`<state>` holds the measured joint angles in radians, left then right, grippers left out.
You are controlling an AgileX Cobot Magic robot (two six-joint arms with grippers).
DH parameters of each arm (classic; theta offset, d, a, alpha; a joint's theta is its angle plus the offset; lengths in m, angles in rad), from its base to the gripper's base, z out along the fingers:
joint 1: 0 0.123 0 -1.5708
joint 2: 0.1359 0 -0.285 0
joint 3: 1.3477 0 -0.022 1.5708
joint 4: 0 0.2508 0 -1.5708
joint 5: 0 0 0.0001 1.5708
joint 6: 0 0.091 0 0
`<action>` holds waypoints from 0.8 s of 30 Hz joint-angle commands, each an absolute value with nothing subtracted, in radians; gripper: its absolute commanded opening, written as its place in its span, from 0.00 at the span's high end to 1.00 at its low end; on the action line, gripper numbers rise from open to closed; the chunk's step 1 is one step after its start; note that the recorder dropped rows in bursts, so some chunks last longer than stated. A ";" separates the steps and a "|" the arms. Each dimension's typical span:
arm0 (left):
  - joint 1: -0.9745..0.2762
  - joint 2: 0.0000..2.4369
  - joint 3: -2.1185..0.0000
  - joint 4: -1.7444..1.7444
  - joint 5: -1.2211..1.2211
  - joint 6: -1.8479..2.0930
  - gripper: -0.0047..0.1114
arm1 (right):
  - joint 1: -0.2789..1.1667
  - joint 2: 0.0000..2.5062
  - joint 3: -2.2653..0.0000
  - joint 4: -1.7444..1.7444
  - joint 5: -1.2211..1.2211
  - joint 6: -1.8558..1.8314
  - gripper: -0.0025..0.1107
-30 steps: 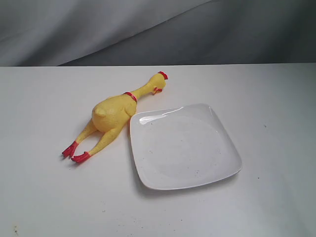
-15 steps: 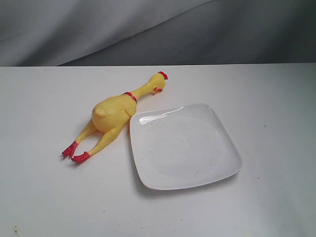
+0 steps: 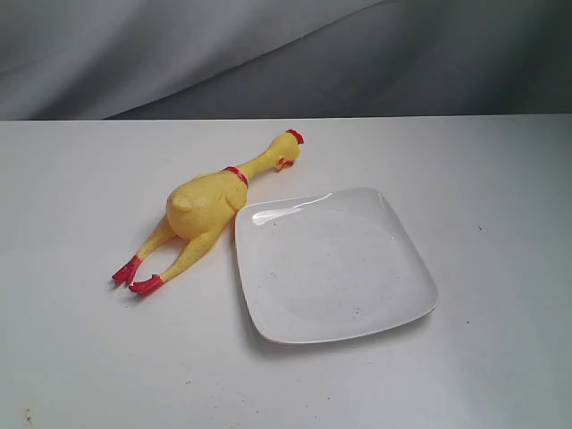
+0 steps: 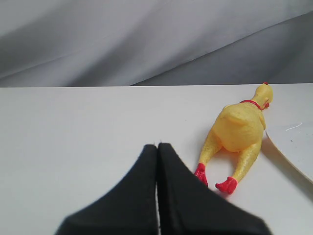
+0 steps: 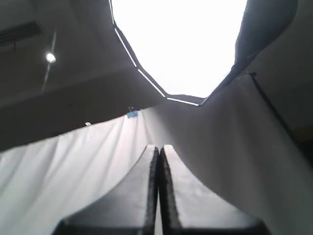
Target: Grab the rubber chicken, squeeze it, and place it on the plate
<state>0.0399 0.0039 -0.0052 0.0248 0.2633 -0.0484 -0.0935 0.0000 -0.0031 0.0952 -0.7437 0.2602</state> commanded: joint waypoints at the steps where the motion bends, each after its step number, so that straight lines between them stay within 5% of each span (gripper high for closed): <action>1: 0.043 0.000 0.000 0.016 0.266 -0.048 0.96 | -0.090 0.000 -0.068 0.073 -0.634 0.400 0.98; 15: 0.043 0.000 0.000 0.016 0.266 -0.048 0.96 | -0.088 0.704 -0.839 -0.361 0.080 0.497 0.98; 24: 0.043 0.000 0.000 0.016 0.266 -0.048 0.96 | -0.088 1.096 -1.152 -0.099 0.455 -0.120 0.98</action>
